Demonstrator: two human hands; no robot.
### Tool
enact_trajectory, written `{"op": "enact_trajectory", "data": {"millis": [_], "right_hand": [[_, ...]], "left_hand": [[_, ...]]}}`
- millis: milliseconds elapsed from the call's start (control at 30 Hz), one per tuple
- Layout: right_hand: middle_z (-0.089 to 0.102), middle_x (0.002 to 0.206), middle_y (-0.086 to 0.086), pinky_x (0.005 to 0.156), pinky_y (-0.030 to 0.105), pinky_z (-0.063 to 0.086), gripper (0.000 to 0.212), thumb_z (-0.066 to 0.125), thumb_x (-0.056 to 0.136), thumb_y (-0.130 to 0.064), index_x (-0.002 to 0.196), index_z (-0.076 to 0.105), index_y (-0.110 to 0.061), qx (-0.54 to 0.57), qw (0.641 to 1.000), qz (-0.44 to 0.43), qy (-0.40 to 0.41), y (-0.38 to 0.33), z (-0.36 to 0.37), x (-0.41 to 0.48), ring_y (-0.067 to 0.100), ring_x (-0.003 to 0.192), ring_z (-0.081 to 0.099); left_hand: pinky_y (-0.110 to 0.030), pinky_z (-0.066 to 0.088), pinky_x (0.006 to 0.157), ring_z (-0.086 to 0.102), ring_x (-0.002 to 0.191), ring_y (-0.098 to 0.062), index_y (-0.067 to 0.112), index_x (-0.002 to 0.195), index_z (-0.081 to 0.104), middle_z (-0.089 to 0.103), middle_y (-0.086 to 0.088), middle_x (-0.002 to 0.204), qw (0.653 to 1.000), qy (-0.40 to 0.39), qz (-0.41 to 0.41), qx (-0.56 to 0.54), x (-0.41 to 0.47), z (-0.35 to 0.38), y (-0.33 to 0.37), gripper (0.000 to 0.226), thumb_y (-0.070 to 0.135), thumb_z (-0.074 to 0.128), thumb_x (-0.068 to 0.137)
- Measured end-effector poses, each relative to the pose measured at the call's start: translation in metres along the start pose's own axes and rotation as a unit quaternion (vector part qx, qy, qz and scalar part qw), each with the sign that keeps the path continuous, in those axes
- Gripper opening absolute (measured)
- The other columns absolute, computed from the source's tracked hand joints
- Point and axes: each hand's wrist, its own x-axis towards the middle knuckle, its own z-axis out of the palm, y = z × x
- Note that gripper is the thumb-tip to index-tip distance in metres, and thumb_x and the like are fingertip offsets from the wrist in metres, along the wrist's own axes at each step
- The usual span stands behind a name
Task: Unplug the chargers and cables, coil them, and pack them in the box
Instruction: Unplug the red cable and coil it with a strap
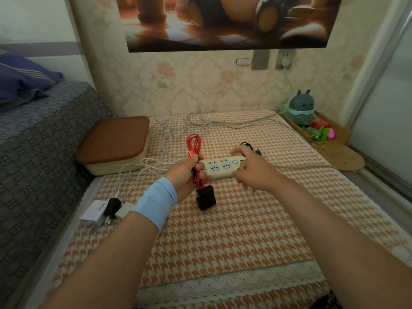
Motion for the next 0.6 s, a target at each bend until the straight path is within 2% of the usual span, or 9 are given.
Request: {"op": "enact_trajectory", "data": {"millis": [67, 133, 167, 233, 300, 367, 433, 500, 600], "right_hand": [[0.068, 0.073, 0.019, 0.051, 0.034, 0.055, 0.052, 0.056, 0.092, 0.001, 0.127, 0.052, -0.036, 0.036, 0.999, -0.015, -0.003, -0.013, 0.004, -0.004, 0.024, 0.052, 0.064], [0.073, 0.074, 0.01, 0.067, 0.046, 0.061, 0.029, 0.058, 0.094, -0.002, 0.113, 0.069, -0.02, 0.052, 0.999, -0.015, 0.004, -0.021, 0.008, -0.004, 0.02, 0.059, 0.07], [0.076, 0.083, 0.005, 0.076, 0.045, 0.062, 0.022, 0.062, 0.094, -0.004, 0.11, 0.073, -0.015, 0.073, 0.997, -0.007, -0.006, -0.024, 0.009, -0.005, 0.016, 0.068, 0.074], [0.076, 0.11, -0.002, 0.084, 0.031, 0.061, 0.033, 0.07, 0.091, -0.005, 0.124, 0.07, -0.011, 0.117, 0.992, 0.008, -0.051, -0.027, 0.01, -0.004, 0.008, 0.093, 0.073], [0.07, 0.121, -0.002, 0.08, 0.017, 0.056, 0.043, 0.071, 0.091, -0.002, 0.132, 0.063, -0.01, 0.116, 0.991, -0.002, -0.069, -0.029, 0.009, -0.005, 0.006, 0.102, 0.067], [0.074, 0.108, -0.002, 0.078, 0.017, 0.055, 0.027, 0.072, 0.093, -0.011, 0.119, 0.072, -0.014, 0.091, 0.996, -0.018, -0.009, -0.03, 0.008, -0.004, 0.005, 0.089, 0.069], [0.076, 0.084, -0.002, 0.076, 0.024, 0.057, 0.007, 0.071, 0.094, -0.02, 0.093, 0.078, -0.02, 0.098, 0.994, -0.028, 0.042, -0.032, 0.007, -0.006, 0.006, 0.071, 0.069], [0.07, 0.075, 0.004, 0.064, 0.026, 0.048, 0.017, 0.071, 0.094, -0.027, 0.078, 0.077, -0.022, 0.042, 0.995, -0.055, 0.073, -0.034, 0.007, -0.006, 0.01, 0.063, 0.061], [0.062, 0.083, 0.009, 0.067, 0.033, 0.04, 0.022, 0.067, 0.097, -0.024, 0.077, 0.071, -0.017, 0.017, 0.992, -0.074, 0.096, -0.039, 0.008, -0.007, 0.012, 0.07, 0.054]], "left_hand": [[-0.037, 0.044, 0.079, 0.044, 0.047, -0.013, 0.012, 0.095, 0.053, 0.044, 0.003, 0.058, 1.0, -0.004, 0.001, -0.003, -0.002, -0.005, 0.003, 0.026, 0.027, 0.035, 0.106], [-0.036, 0.04, 0.079, 0.043, 0.048, -0.013, 0.013, 0.098, 0.054, 0.043, 0.004, 0.059, 1.0, -0.014, -0.006, 0.005, -0.005, -0.01, 0.006, 0.026, 0.027, 0.034, 0.106], [-0.035, 0.04, 0.078, 0.043, 0.048, -0.012, 0.013, 0.099, 0.054, 0.042, 0.004, 0.059, 1.0, -0.017, -0.012, 0.008, -0.007, -0.012, 0.008, 0.027, 0.028, 0.034, 0.106], [-0.034, 0.041, 0.077, 0.041, 0.047, -0.011, 0.012, 0.101, 0.056, 0.042, 0.004, 0.059, 0.999, -0.024, -0.03, 0.009, -0.012, -0.017, 0.012, 0.029, 0.028, 0.033, 0.107], [-0.035, 0.042, 0.079, 0.039, 0.048, -0.012, 0.008, 0.106, 0.057, 0.042, 0.004, 0.06, 0.998, -0.033, -0.048, 0.012, -0.018, -0.021, 0.016, 0.031, 0.026, 0.032, 0.107], [-0.035, 0.043, 0.078, 0.038, 0.049, -0.012, 0.005, 0.111, 0.058, 0.042, 0.003, 0.062, 0.997, -0.035, -0.058, 0.027, -0.021, -0.024, 0.019, 0.033, 0.024, 0.032, 0.107], [-0.034, 0.042, 0.076, 0.037, 0.05, -0.013, 0.003, 0.113, 0.057, 0.042, 0.002, 0.062, 0.997, -0.036, -0.061, 0.037, -0.024, -0.025, 0.019, 0.034, 0.023, 0.031, 0.107], [-0.033, 0.041, 0.075, 0.036, 0.05, -0.013, 0.002, 0.111, 0.056, 0.041, 0.002, 0.061, 0.997, -0.032, -0.059, 0.045, -0.024, -0.025, 0.019, 0.034, 0.023, 0.03, 0.107], [-0.032, 0.038, 0.074, 0.036, 0.049, -0.013, 0.005, 0.101, 0.056, 0.042, 0.002, 0.059, 0.997, -0.028, -0.049, 0.056, -0.025, -0.023, 0.016, 0.032, 0.022, 0.029, 0.107]]}}
